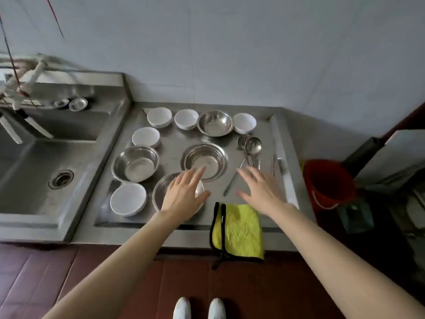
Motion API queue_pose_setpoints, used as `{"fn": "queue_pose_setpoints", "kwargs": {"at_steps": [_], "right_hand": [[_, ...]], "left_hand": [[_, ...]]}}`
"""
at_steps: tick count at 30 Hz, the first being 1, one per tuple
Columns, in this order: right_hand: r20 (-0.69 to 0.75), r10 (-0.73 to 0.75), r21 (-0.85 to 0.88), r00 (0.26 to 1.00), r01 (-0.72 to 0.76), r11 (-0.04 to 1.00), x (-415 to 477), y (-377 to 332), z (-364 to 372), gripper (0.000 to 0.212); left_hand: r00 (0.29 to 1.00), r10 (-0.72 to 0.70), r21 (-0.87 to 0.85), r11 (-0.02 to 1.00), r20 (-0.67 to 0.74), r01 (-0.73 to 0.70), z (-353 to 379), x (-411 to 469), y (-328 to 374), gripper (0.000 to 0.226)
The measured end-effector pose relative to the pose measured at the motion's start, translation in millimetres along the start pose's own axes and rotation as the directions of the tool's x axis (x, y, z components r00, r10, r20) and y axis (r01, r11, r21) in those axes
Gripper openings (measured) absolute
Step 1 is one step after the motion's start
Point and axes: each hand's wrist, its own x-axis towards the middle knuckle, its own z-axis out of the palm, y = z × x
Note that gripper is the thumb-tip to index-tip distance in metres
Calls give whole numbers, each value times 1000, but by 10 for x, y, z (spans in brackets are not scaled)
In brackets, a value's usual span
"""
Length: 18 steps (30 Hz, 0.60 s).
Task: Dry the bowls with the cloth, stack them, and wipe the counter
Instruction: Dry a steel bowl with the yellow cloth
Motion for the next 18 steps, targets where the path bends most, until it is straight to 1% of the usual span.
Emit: {"fn": "queue_pose_setpoints", "kwargs": {"at_steps": [2, 5, 7, 13, 15, 18], "right_hand": [[109, 11, -45, 994, -6, 999, -51, 48, 236, 69], [193, 59, -77, 979, -45, 996, -142, 145, 674, 70], [198, 90, -68, 976, -78, 995, -158, 174, 853, 70], [289, 269, 16, 919, -285, 958, -218, 252, 1293, 68], [286, 301, 74, 910, -334, 940, -230, 244, 1363, 69], [233, 297, 184, 926, -341, 922, -226, 214, 1396, 73]], "left_hand": [[996, -17, -15, 1000, 86, 18, 234, -41, 8, 71], [982, -25, -17, 999, 188, 29, 657, -127, -10, 70], [978, -19, -21, 1000, 207, 23, 824, -151, -21, 69], [964, 10, -25, 1000, 264, -4, 1188, -147, -58, 69], [964, 11, -11, 1000, 265, -8, 1235, -135, -77, 68], [961, 7, 5, 1000, 276, -9, 1254, -111, -88, 68]]}}
